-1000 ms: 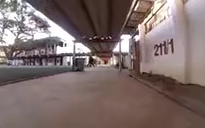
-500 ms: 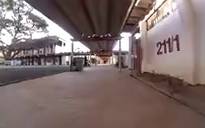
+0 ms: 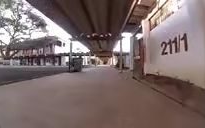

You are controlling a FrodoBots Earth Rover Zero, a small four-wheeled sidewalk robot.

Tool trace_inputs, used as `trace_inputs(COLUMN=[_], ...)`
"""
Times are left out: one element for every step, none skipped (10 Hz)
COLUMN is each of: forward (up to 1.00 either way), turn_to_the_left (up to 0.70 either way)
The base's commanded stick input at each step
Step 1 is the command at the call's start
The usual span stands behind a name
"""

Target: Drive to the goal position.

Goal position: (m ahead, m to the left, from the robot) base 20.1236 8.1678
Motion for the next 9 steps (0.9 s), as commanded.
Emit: trace_inputs(forward=[0.70,0.70,0.70,0.70,0.70,0.70,0.70,0.70,0.70], turn_to_the_left=[0.00,0.00,0.00,0.00,0.00,0.00,0.00,0.00,0.00])
